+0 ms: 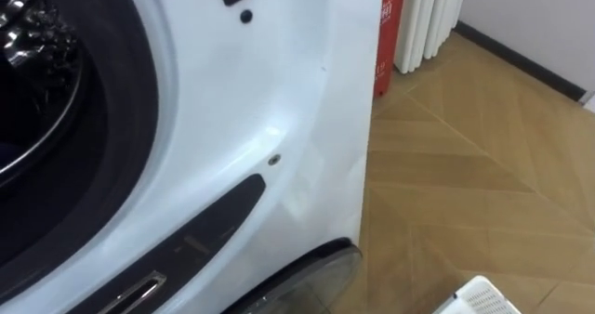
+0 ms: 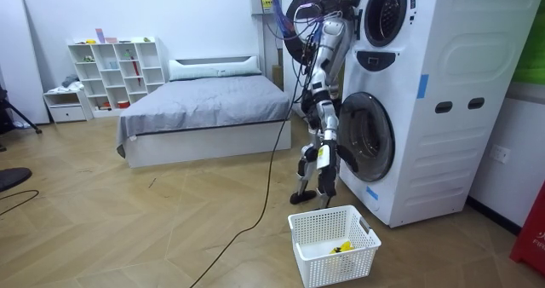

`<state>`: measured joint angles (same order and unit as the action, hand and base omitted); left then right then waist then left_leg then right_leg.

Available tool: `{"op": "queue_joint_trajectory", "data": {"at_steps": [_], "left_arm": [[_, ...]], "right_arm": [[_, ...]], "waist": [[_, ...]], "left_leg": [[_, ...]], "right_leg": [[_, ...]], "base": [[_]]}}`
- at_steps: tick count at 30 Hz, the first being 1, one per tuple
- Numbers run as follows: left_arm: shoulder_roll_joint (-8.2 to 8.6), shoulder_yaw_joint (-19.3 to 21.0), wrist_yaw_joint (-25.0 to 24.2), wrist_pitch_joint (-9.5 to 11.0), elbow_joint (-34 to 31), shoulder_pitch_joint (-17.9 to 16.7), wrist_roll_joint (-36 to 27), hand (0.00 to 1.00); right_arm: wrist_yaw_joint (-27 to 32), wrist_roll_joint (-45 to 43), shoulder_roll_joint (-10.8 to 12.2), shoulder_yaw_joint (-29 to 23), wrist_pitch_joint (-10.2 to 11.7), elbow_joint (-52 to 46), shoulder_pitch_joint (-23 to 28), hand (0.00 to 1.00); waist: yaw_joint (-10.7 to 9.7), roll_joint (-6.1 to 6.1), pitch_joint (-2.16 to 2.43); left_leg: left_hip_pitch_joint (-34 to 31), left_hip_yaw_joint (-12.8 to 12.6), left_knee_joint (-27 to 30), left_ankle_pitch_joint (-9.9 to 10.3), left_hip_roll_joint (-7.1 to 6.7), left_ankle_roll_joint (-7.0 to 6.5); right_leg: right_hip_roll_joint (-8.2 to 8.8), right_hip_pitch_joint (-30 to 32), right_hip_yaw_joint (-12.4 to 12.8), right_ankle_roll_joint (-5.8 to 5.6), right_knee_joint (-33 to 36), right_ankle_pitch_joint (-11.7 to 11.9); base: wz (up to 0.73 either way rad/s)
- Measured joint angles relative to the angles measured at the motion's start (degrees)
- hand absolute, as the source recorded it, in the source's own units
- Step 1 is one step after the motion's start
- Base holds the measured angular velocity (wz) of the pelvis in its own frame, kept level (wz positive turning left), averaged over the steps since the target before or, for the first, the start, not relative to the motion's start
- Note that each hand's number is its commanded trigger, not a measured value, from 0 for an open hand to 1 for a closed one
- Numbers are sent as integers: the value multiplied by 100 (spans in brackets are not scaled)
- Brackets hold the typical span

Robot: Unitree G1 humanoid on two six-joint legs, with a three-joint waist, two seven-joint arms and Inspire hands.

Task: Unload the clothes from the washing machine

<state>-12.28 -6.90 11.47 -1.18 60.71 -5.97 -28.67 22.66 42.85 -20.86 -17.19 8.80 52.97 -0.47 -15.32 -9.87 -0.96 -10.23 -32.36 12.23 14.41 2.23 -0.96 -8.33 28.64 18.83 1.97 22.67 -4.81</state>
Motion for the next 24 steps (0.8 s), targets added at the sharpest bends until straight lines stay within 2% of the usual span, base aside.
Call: {"op": "queue_joint_trajectory", "data": {"at_steps": [5, 7, 8, 9, 11, 12, 13, 14, 15, 17, 19, 21, 22, 23, 24], "left_arm": [[-13, 14, -185, 16, -113, -128, 3, 0], [-24, 13, -243, 49, -324, -326, 0, 0], [-29, 30, -289, 58, -380, -384, 4, 0], [-31, 52, -328, 59, -390, -399, 4, 0], [-29, 61, -360, 120, -381, -445, 10, 0], [-19, 103, -390, 163, -379, -523, 19, 0], [-15, 137, -417, 165, -376, -558, 25, 0], [-11, 218, -455, 169, -364, -622, 124, 0], [-4, 296, -475, 167, -329, -664, 236, 0], [51, 458, -482, 148, -339, -752, 368, 0], [85, 491, -485, 142, -332, -825, 507, 0], [147, 698, -508, 134, -253, -921, 739, 0], [147, 736, -523, 134, -229, -919, 829, 0], [158, 857, -551, 136, -155, -920, 1014, 0], [164, 907, -553, 136, -67, -902, 1136, 0]], "right_arm": [[-86, 234, 4, -39, -9, 19, 278, 0], [-171, 416, 11, -39, -11, 16, 447, 0], [-194, 502, 25, -78, -21, 36, 572, 0], [-233, 522, 66, -228, -23, 77, 723, 0], [-295, 655, 128, -323, -18, 293, 834, 0], [-365, 733, 214, -378, -14, 536, 875, 0], [-414, 772, 271, -416, -16, 690, 898, 0], [-502, 861, 407, -450, -55, 933, 969, 0], [-591, 960, 553, -500, -171, 1036, 1044, 0], [-757, 991, 677, -500, -337, 1230, 1117, 0], [-890, 946, 779, -501, -427, 1400, 1165, 0], [-1108, 762, 907, -460, -572, 1551, 1174, 0], [-1162, 648, 943, -412, -594, 1559, 1175, 0], [-1275, 361, 1017, -370, -623, 1587, 1169, 0], [-1361, -14, 1040, -194, -649, 1591, 1108, 0]], "waist": [[5, 65, 2], [13, 92, 37], [8, 142, 36], [5, 181, 77], [48, 216, 105], [104, 272, 101], [126, 300, 117], [169, 373, 152], [202, 444, 149], [209, 521, 150], [306, 570, 139], [480, 674, 141], [497, 705, 138], [535, 768, 100], [662, 814, 101]], "left_leg": [[275, 237, -32, 11, 16, 15], [431, 339, -85, 21, 35, 34], [522, 454, -103, 19, 36, 42], [558, 603, -107, 18, 35, 44], [710, 744, -157, 5, 49, 62], [876, 814, -180, -3, 74, 75], [937, 850, -181, -6, 89, 81], [1039, 951, -171, -11, 101, 91], [1122, 1055, -176, -12, 97, 93], [1197, 1245, -179, -12, 83, 93], [1287, 1375, -192, -12, 81, 93], [1441, 1497, -190, -12, 82, 92], [1453, 1540, -188, -12, 79, 92], [1482, 1605, -190, -12, 73, 92], [1506, 1609, -187, -12, 73, 92]], "right_leg": [[35, -352, -219, 43, -32, -107], [58, -541, -338, 68, -92, -134], [111, -673, -440, 85, -121, -166], [136, -770, -581, 100, -138, -208], [159, -1006, -700, 112, -244, -227], [190, -1217, -784, 128, -358, -233], [194, -1316, -830, 138, -417, -236], [212, -1482, -922, 162, -502, -254], [239, -1577, -1014, 177, -514, -301], [300, -1704, -1173, 176, -537, -361], [329, -1867, -1277, 173, -620, -368], [350, -2087, -1359, 180, -698, -389], [363, -2110, -1396, 182, -700, -401], [383, -2164, -1469, 181, -703, -418], [385, -2190, -1472, 183, -700, -422]], "base": [[23], [30], [49], [53], [42], [33], [37], [42], [42], [49], [36], [19], [31], [22], [17]]}}
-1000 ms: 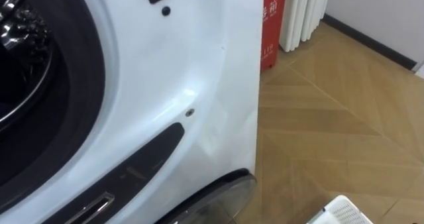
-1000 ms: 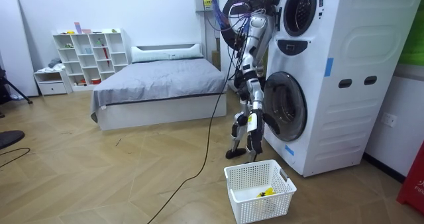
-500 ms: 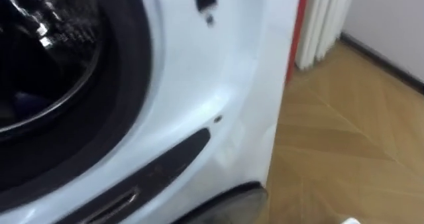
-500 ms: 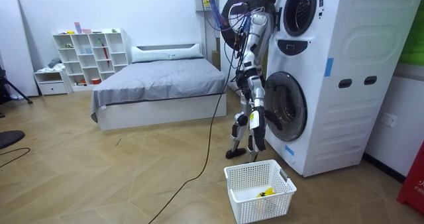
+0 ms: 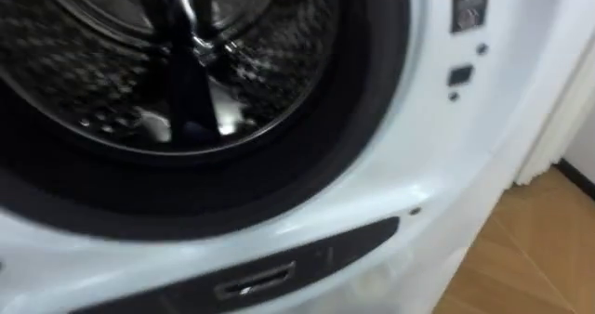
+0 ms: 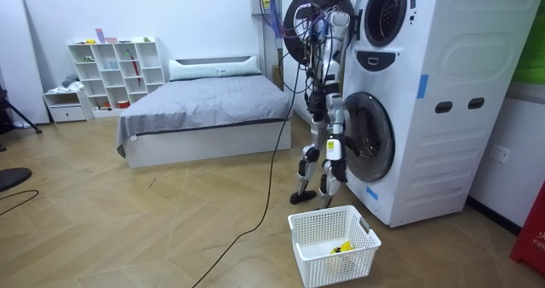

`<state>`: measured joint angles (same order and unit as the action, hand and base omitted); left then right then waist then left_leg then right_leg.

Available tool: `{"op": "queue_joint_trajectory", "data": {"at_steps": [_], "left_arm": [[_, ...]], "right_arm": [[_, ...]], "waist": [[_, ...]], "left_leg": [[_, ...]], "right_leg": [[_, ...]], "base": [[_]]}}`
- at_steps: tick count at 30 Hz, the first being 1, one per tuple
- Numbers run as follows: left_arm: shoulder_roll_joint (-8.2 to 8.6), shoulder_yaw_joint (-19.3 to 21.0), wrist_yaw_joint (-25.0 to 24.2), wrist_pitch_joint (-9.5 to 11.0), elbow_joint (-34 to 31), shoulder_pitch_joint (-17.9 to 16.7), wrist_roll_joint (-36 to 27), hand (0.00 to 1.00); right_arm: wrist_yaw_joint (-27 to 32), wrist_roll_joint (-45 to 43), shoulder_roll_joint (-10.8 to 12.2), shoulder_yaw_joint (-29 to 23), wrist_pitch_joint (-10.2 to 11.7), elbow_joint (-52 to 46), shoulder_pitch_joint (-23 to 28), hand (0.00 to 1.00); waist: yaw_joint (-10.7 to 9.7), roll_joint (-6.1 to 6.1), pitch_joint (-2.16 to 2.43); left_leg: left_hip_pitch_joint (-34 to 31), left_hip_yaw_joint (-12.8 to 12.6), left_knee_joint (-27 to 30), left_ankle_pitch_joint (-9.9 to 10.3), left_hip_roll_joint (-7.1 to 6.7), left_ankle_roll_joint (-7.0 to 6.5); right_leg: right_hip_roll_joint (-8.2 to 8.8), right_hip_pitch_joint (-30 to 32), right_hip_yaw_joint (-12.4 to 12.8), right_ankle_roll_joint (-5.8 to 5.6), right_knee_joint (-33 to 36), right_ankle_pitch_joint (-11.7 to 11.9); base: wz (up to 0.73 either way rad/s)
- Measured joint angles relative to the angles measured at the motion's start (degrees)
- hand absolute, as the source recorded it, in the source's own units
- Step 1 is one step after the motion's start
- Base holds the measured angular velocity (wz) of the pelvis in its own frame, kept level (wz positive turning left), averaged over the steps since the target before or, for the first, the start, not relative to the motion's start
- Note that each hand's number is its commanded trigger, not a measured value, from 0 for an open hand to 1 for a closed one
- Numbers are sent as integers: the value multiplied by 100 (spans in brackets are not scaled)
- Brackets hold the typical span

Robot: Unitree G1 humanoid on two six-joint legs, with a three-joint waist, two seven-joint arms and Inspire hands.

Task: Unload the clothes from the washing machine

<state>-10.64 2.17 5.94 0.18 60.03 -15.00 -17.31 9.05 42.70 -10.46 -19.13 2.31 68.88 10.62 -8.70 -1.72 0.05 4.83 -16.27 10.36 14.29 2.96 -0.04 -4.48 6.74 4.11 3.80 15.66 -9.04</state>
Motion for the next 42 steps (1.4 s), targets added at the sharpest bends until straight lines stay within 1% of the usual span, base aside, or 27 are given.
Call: {"op": "queue_joint_trajectory", "data": {"at_steps": [1, 3, 4, 6, 8, 9, 12, 15, 18, 19, 24, 26, 27, 28, 29, 30, 31, 32, 33, 34, 35, 36, 38, 39, 40, 41, 42], "left_arm": [[1, 1, 0, 0, 28, -2, 54, 0], [4, -10, 0, 0, 149, 19, 123, 0], [4, -11, 0, 0, 169, 22, 123, 0], [35, -12, 1, -4, 191, 45, 124, 0], [67, -11, 1, -4, 190, 45, 123, 0], [78, -7, 1, -4, 190, 52, 144, 0], [99, -4, 1, -5, 186, 42, 360, 0], [113, -12, 1, -7, 185, 46, 580, 0], [110, -11, 4, -8, 170, 52, 798, 0], [110, -10, 4, -8, 162, 55, 839, 0], [108, 35, 3, -12, 160, 109, 1058, 0], [110, 141, 2, -24, 147, 181, 1087, 0], [106, 226, -3, -25, 137, 214, 1153, 0], [91, 224, -19, -25, 139, 225, 1209, 0], [86, 251, -54, -26, 135, 270, 1289, 0], [89, 268, -71, -40, 78, 314, 1298, 0], [99, 273, -86, -40, 23, 312, 1298, 0], [119, 278, -155, -40, -12, 370, 1293, 0], [128, 260, -199, -35, -42, 424, 1253, 0], [129, 252, -213, -30, -42, 433, 1234, 0], [132, 235, -246, -23, -43, 433, 1213, 0], [127, 215, -260, -23, -50, 445, 1148, 0], [132, 198, -307, -35, -119, 519, 1148, 0], [140, 196, -379, -27, -192, 592, 1145, 0], [149, 185, -413, -21, -213, 677, 1134, 0], [182, 138, -447, -20, -275, 806, 1114, 0], [206, 72, -454, -20, -279, 935, 1125, 0]], "right_arm": [[-53, -246, 6, 71, -1, 3, 0, 0], [-244, -1102, 0, 536, -5, 1, -113, 0], [-297, -1280, 0, 672, -18, 2, -145, 0], [-561, -1947, 15, 1094, -81, 6, -255, 0], [-718, -2178, 55, 1276, -95, 3, -317, 0], [-800, -2266, 109, 1367, -93, 7, -336, 0], [-962, -2516, 222, 1629, -106, 16, -347, 0], [-988, -2674, 201, 1798, -110, 33, -360, 0], [-1043, -2706, 201, 1849, -110, 36, -312, 0], [-1057, -2707, 201, 1856, -110, 36, -301, 0], [-1131, -2744, 223, 1906, -110, 26, -261, 0], [-1184, -2749, 220, 1909, -112, 19, -253, 0], [-1209, -2775, 219, 1901, -118, 21, -265, 0], [-1230, -2809, 213, 1901, -120, 26, -283, 0], [-1237, -2897, 198, 1904, -120, 27, -294, 0], [-1230, -2995, 178, 1910, -117, 36, -344, 0], [-1230, -3030, 148, 1909, -116, 55, -380, 0], [-1231, -3104, 73, 1906, -115, 117, -455, 0], [-1233, -3142, -12, 1902, -110, 155, -458, 0], [-1233, -3164, -47, 1901, -112, 184, -460, 0], [-1228, -3212, -100, 1891, -114, 197, -464, 0], [-1214, -3228, -104, 1885, -114, 201, -459, 0], [-1175, -3289, -104, 1872, -98, 174, -438, 0], [-1168, -3439, -105, 1783, -98, 207, -432, 0], [-1154, -3481, -119, 1770, -99, 221, -426, 0], [-1127, -3576, -159, 1776, -101, 240, -409, 0], [-1072, -3704, -176, 1775, -112, 281, -376, 0]], "waist": [[57, 16, 1], [193, 84, -15], [248, 99, -15], [390, 111, -44], [499, 117, -40], [602, 125, -43], [707, 147, -39], [729, 167, -32], [733, 197, -42], [738, 213, -35], [751, 223, -40], [759, 253, -50], [757, 270, -53], [771, 275, -55], [808, 278, -62], [831, 292, -76], [871, 268, -76], [877, 203, -74], [855, 124, -117], [857, 97, -122], [833, 56, -107], [724, 60, -108], [607, 81, -114], [571, 75, -110], [555, 56, -112], [528, -27, -87], [484, -79, -74]], "left_leg": [[7, 6, 4, 0, 1, 0], [37, 110, 4, 0, -8, 0], [40, 123, 5, 0, -9, 0], [67, 186, 5, -1, 0, -1], [88, 265, 6, 0, 1, -1], [94, 292, 7, -1, 8, -1], [86, 418, 8, -1, 15, 0], [90, 519, 8, -1, 14, 0], [98, 563, 8, -3, 21, 4], [103, 562, 8, -3, 23, 4], [173, 548, 71, -1, 40, 8], [121, 535, 225, 35, 65, 62], [-11, 527, 513, 113, 110, 161], [-105, 532, 721, 152, 140, 181], [-347, 534, 1266, 207, 193, 220], [-673, 554, 1961, 207, 276, 223], [-835, 564, 2315, 207, 346, 223], [-1143, 711, 2979, 186, 483, 221], [-1401, 870, 3609, 108, 629, 219], [-1465, 892, 3841, 40, 676, 193], [-1503, 924, 4316, -141, 764, 211], [-1400, 1014, 4634, -207, 750, 300], [-1069, 1136, 4652, -188, 717, 340], [-802, 1287, 4428, -135, 644, 423], [-658, 1389, 4250, -73, 643, 519], [-350, 1514, 3811, 58, 633, 669], [-62, 1541, 3210, 221, 648, 721]], "right_leg": [[3, -13, -6, 0, -3, 0], [36, -87, -111, -3, -29, -1], [36, -95, -116, -3, -33, -1], [43, -204, -189, -5, -142, 24], [61, -301, -279, -9, -224, 39], [61, -343, -300, -6, -273, 54], [69, -402, -400, 2, -335, 70], [77, -483, -479, 5, -414, 69], [86, -573, -589, 13, -510, 69], [86, -584, -593, 15, -520, 68], [80, -733, -611, 32, -590, 56], [43, -729, -614, 57, -555, 26], [36, -664, -618, 83, -428, -28], [33, -620, -622, 100, -334, -59], [25, -520, -645, 145, -117, -116], [46, -438, -811, 198, 31, -149], [56, -431, -861, 229, 33, -169], [-26, -434, -863, 284, 31, -186], [-121, -441, -891, 347, 97, -218], [-149, -444, -888, 375, 153, -243], [-175, -443, -887, 412, 288, -311], [-179, -427, -879, 428, 395, -336], [-183, -285, -887, 442, 522, -332], [-187, -146, -931, 448, 637, -325], [-196, -70, -955, 448, 683, -318], [-229, 101, -1045, 443, 798, -296], [-245, 309, -1117, 437, 939, -283]], "base": [[3], [21], [21], [15], [25], [22], [17], [17], [17], [9], [3], [0], [-3], [-10], [-25], [-36], [-43], [-30], [-22], [-21], [-20], [-14], [4], [11], [17], [20], [21]]}}
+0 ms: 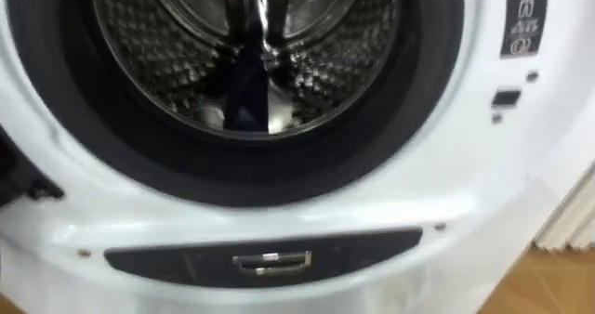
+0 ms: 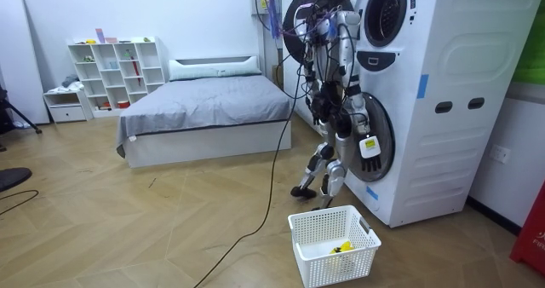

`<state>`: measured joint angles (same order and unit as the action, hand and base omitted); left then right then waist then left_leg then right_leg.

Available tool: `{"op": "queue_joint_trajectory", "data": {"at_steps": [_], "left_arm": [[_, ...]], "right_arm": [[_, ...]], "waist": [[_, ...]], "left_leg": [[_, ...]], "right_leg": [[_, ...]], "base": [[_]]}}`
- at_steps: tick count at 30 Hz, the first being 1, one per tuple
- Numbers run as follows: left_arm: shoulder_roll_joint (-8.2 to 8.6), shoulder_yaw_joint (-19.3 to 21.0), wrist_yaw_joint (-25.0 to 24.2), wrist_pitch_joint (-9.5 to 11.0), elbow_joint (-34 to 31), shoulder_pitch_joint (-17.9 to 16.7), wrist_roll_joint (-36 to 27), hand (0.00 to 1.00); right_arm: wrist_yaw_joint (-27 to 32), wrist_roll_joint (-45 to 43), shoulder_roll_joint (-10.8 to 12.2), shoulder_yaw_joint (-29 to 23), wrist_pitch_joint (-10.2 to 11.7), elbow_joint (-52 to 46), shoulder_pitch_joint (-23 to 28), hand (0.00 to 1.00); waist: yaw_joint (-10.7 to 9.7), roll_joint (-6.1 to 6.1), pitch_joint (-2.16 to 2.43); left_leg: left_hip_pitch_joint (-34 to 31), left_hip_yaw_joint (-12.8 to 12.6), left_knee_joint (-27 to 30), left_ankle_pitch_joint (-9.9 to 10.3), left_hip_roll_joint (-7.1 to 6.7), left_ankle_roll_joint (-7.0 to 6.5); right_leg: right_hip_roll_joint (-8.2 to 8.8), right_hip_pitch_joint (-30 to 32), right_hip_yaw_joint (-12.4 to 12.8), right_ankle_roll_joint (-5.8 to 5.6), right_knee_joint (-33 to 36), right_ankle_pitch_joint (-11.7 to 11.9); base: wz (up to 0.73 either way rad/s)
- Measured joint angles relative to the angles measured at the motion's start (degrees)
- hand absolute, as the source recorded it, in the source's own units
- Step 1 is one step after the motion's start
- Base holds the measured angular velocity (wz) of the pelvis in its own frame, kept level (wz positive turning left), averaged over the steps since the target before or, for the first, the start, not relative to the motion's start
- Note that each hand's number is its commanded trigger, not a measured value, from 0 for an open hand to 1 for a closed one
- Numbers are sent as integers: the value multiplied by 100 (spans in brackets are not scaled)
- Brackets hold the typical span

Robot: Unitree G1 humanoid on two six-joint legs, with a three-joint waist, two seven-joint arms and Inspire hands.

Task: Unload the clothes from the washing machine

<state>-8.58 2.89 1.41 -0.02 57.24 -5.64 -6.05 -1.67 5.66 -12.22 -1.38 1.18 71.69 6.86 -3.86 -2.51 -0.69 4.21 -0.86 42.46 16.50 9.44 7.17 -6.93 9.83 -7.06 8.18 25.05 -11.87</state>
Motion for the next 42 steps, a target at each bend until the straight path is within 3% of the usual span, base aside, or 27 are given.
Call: {"op": "queue_joint_trajectory", "data": {"at_steps": [1, 2, 3, 5, 7, 9, 10, 11, 12, 13, 15, 16, 17, 18, 20, 23, 26, 28, 29, 30, 31, 32, 33, 34, 35, 36, 42], "left_arm": [[-1, -55, -3, 6, -1, 74, -1, 0], [0, -115, -17, 13, 6, 188, 6, 0], [1, -142, -47, 11, 20, 252, 0, 0], [7, -240, -49, 28, 88, 309, -2, 0], [11, -304, -85, 33, 246, 284, -16, 0], [8, -316, -109, 36, 483, 55, -137, 0], [7, -316, -110, 35, 551, -9, -134, 0], [28, -332, -101, 17, 694, -122, -145, 0], [31, -391, -86, 12, 702, -229, -247, 0], [30, -394, -84, 18, 697, -255, -267, 0], [17, -358, -90, 62, 697, -330, -336, 0], [8, -317, -94, 64, 697, -354, -336, 0], [-12, -160, -107, 71, 698, -410, -341, 0], [-5, 30, -116, 72, 701, -485, -340, 0], [19, 243, -117, 67, 713, -529, -343, 0], [-38, 378, -86, 74, 716, -591, -527, 0], [-69, 447, -83, 86, 715, -676, -669, 0], [-81, 493, -88, 86, 713, -720, -781, 0], [-79, 492, -99, 86, 712, -729, -846, 0], [-87, 502, -115, 86, 713, -732, -854, 0], [-91, 517, -118, 86, 713, -731, -853, 0], [-90, 538, -119, 86, 713, -726, -854, 0], [-84, 537, -119, 86, 714, -727, -856, 0], [-80, 537, -119, 86, 715, -727, -870, 0], [-76, 540, -118, 86, 713, -716, -903, 0], [-67, 557, -118, 86, 714, -714, -915, 0], [-28, 654, -118, 87, 755, -662, -992, 0]], "right_arm": [[23, -84, 1, 1, -13, 25, -17, 0], [35, -206, 19, -14, -50, 20, -57, 0], [55, -283, 40, -62, -94, 39, -97, 0], [150, -405, 78, -49, -157, 52, -125, 0], [188, -426, 120, -45, -244, 59, -116, 0], [221, -425, 136, -47, -337, 88, -123, 0], [234, -415, 136, -71, -357, 83, -121, 0], [255, -378, 132, -177, -412, 73, -53, 0], [301, -349, 130, -231, -462, 61, 44, 0], [321, -339, 129, -232, -471, 60, 84, 0], [368, -336, 115, -226, -467, 83, 125, 0], [374, -329, 119, -225, -439, 102, 123, 0], [385, -314, 148, -225, -333, 134, 136, 0], [400, -323, 160, -202, -257, 125, 95, 0], [401, -307, 152, -204, -164, 109, 48, 0], [319, -304, 194, -203, -134, 115, 118, 0], [271, -320, 186, -212, -130, 132, 149, 0], [216, -392, 165, -223, -124, 125, 150, 0], [175, -396, 124, -231, -122, 127, 150, 0], [155, -394, 105, -263, -119, 128, 154, 0], [148, -392, 105, -291, -116, 128, 155, 0], [130, -379, 108, -339, -93, 128, 153, 0], [113, -345, 109, -365, -57, 128, 141, 0], [104, -336, 112, -373, -42, 125, 130, 0], [97, -323, 124, -389, 4, 117, 95, 0], [86, -326, 131, -410, 23, 112, 59, 0], [86, -285, 156, -439, 22, 108, -35, 0]], "waist": [[-23, -14, -1], [-53, -24, -9], [-67, 1, -16], [-60, 21, -6], [-34, 58, -7], [4, 133, 18], [-25, 135, 16], [-104, 143, 0], [-134, 107, 20], [-135, 94, 29], [-35, 165, 39], [-12, 232, 75], [142, 307, 69], [292, 327, 77], [423, 307, 67], [427, 379, 65], [428, 488, 79], [412, 483, 93], [411, 522, 69], [409, 461, 103], [406, 460, 100], [408, 491, 66], [417, 431, 86], [418, 455, 63], [419, 386, 65], [427, 405, 33], [441, 360, 31]], "left_leg": [[156, -3, -340, 165, 6, -4], [409, 5, -1013, 519, 12, -55], [594, -2, -1645, 716, -24, -122], [695, -40, -2301, 847, -135, -270], [685, -191, -2607, 834, -298, -527], [483, -427, -2556, 624, -541, -831], [419, -509, -2529, 591, -570, -873], [310, -549, -2455, 534, -590, -968], [218, -652, -2460, 429, -546, -971], [170, -802, -2477, 359, -490, -929], [153, -1359, -2703, 67, -473, -824], [158, -1493, -2746, 26, -495, -787], [166, -1628, -2761, -22, -576, -761], [151, -1641, -2750, -45, -643, -734], [113, -1601, -2741, -97, -699, -723], [146, -1674, -2869, -219, -600, -721], [231, -1780, -2905, -235, -522, -688], [230, -1782, -2914, -227, -502, -666], [227, -1776, -2941, -233, -504, -659], [230, -1738, -2938, -233, -508, -657], [235, -1719, -2938, -235, -510, -654], [232, -1689, -2948, -238, -510, -649], [237, -1675, -2971, -240, -509, -645], [236, -1666, -2983, -241, -510, -644], [229, -1618, -2987, -241, -511, -643], [221, -1608, -3025, -243, -513, -638], [194, -1422, -3081, -248, -533, -632]], "right_leg": [[1, 97, -37, -13, 62, 8], [26, 264, -107, -44, 129, 69], [62, 435, -107, -93, 199, 173], [131, 640, -97, -178, 164, 447], [217, 685, -45, -307, -96, 853], [394, 489, 138, -546, -891, 1615], [443, 462, 124, -658, -968, 1718], [650, 407, -4, -773, -581, 1467], [850, 273, -140, -851, -9, 1012], [965, 158, -160, -872, 229, 786], [1412, -532, -180, -1093, 690, 107], [1496, -711, -183, -1150, 639, -3], [1579, -954, -190, -1263, 238, -140], [1551, -1096, -306, -1301, -265, -174], [1444, -1200, -315, -1224, -783, -87], [1280, -1319, -270, -1147, -1148, 166], [1194, -1382, -224, -1104, -1265, 240], [1160, -1402, -218, -1098, -1304, 241], [1153, -1407, -221, -1094, -1339, 245], [1146, -1418, -238, -1093, -1338, 246], [1141, -1421, -240, -1093, -1347, 246], [1132, -1422, -256, -1093, -1346, 246], [1124, -1420, -263, -1093, -1348, 246], [1122, -1415, -272, -1093, -1349, 246], [1119, -1416, -303, -1093, -1348, 246], [1119, -1414, -345, -1094, -1348, 246], [1133, -1471, -585, -1103, -1356, 240]], "base": [[24], [15], [9], [-4], [-11], [-29], [0], [38], [56], [69], [53], [7], [-36], [-51], [-58], [-28], [-19], [-4], [7], [9], [11], [7], [5], [0], [4], [5], [14]]}}
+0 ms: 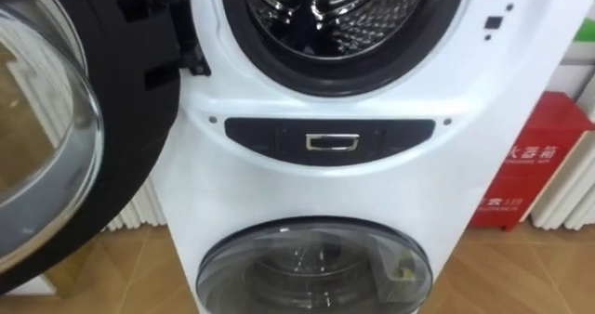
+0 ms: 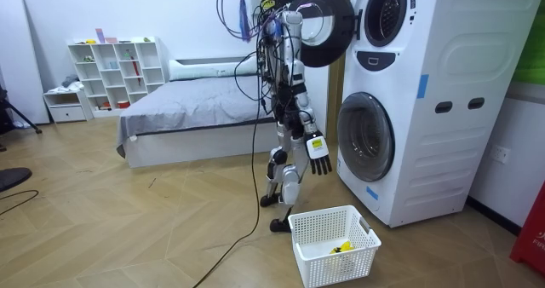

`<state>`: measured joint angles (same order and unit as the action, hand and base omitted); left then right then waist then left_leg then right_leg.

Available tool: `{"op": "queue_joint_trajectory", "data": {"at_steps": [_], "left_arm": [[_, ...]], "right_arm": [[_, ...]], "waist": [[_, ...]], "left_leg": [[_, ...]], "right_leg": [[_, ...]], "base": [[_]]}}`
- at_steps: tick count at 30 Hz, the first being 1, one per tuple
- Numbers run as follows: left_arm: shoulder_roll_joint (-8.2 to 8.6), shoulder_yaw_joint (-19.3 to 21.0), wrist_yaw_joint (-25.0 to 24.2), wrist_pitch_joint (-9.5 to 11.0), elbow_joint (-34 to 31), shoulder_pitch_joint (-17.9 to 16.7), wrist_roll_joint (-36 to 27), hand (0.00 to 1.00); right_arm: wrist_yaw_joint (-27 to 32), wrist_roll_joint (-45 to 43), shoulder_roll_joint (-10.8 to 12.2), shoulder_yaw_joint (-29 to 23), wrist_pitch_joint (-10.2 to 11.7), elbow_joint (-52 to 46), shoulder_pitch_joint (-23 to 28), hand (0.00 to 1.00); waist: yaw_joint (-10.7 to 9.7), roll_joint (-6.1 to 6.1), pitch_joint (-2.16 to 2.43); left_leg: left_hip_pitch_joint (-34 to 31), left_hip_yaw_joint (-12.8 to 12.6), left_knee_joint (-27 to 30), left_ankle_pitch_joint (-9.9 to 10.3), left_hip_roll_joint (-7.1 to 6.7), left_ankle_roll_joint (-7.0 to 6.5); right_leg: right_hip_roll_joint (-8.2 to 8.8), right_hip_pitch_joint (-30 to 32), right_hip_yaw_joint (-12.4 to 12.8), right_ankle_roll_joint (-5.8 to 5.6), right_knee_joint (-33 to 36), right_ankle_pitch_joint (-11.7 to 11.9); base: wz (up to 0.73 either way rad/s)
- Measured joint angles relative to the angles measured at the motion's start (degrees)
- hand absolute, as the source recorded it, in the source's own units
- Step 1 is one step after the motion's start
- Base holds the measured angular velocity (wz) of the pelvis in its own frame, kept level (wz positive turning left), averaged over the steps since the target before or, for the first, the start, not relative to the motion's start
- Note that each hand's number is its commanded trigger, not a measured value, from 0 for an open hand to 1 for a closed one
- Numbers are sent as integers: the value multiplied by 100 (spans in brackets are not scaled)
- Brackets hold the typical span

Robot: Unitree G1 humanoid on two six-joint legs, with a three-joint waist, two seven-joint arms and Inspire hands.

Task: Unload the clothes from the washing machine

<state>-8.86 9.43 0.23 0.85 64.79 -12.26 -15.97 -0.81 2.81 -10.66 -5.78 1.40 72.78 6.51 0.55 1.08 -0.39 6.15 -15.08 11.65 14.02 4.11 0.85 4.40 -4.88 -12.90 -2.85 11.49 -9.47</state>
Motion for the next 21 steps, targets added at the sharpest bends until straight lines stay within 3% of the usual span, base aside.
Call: {"op": "queue_joint_trajectory", "data": {"at_steps": [7, 11, 13, 16, 21], "left_arm": [[5, 72, 36, -7, 273, 37, -617, 0], [-3, 637, 18, -3, 328, 66, -1580, 0], [-62, 669, -11, -4, 329, 80, -2019, 0], [-103, 848, -94, -14, -51, 92, -2726, 0], [-408, 1009, -402, 9, -1116, 227, -2875, 0]], "right_arm": [[-7, 168, -1, 1, -1, 14, -57, 0], [-129, 76, -9, -209, -7, 19, -61, 0], [-141, 74, -17, -259, -6, -12, -28, 0], [-258, 61, -65, -306, -6, -272, 34, 0], [-441, -113, -163, -676, 55, -355, 64, 0]], "waist": [[-5, 54, 2], [81, 23, 9], [113, 4, 14], [124, -46, 3], [116, -120, 7]], "left_leg": [[12, 69, 5, -2, -8, 3], [34, 79, 39, -2, -6, 3], [24, 86, 51, -1, -4, 4], [-89, 128, 60, 1, -4, 5], [-142, 164, 133, -4, -1, 7]], "right_leg": [[10, -108, -141, 0, -96, 0], [14, -100, -140, -1, -100, -1], [14, -106, -144, -1, -98, -1], [13, -61, -150, 0, -94, -2], [13, -68, -198, 8, -84, 0]], "base": [[6], [0], [0], [2], [4]]}}
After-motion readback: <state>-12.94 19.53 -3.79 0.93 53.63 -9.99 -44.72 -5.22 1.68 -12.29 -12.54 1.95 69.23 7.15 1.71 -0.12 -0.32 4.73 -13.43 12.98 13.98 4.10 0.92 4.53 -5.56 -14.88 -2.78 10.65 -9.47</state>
